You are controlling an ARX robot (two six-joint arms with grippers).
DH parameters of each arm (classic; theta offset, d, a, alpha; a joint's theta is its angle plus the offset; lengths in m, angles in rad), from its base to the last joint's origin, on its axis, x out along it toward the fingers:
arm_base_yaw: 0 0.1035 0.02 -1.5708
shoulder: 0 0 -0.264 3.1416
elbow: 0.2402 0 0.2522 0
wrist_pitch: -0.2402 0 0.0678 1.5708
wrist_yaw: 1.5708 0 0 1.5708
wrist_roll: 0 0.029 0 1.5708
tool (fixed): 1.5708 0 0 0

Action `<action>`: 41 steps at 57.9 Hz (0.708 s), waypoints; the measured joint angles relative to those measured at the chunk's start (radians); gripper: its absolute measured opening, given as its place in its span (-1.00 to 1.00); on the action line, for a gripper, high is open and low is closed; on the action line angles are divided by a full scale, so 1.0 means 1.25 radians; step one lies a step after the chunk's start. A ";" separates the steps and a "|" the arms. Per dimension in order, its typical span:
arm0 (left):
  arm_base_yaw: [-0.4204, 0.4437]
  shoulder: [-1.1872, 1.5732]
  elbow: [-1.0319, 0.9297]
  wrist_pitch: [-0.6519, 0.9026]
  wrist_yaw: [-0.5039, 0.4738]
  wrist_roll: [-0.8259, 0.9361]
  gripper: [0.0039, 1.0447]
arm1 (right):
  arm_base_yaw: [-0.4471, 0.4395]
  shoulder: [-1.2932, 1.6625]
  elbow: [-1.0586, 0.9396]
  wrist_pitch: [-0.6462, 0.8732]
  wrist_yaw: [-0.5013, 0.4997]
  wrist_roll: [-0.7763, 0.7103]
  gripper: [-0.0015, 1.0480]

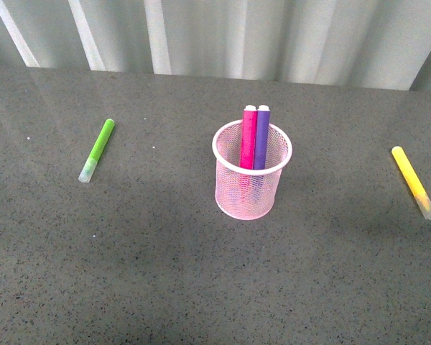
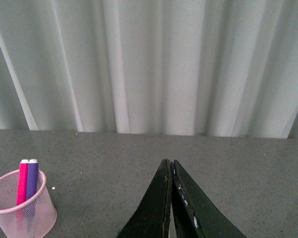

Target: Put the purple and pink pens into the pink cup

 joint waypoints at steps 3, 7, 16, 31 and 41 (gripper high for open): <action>0.000 0.000 0.000 0.000 0.000 0.000 0.87 | 0.000 -0.054 0.000 -0.076 0.000 0.000 -0.93; 0.000 0.000 0.000 0.000 0.000 0.000 0.87 | 0.000 -0.108 0.000 -0.122 0.000 0.002 -0.93; 0.000 -0.001 0.000 0.000 0.000 0.000 0.87 | 0.000 -0.121 0.000 -0.125 0.000 0.005 -0.93; 0.000 -0.001 0.000 0.000 0.000 0.000 0.87 | 0.000 -0.121 0.000 -0.125 0.000 0.005 -0.61; 0.000 -0.001 0.000 0.000 0.000 0.000 0.87 | 0.000 -0.121 0.000 -0.125 0.000 0.005 0.06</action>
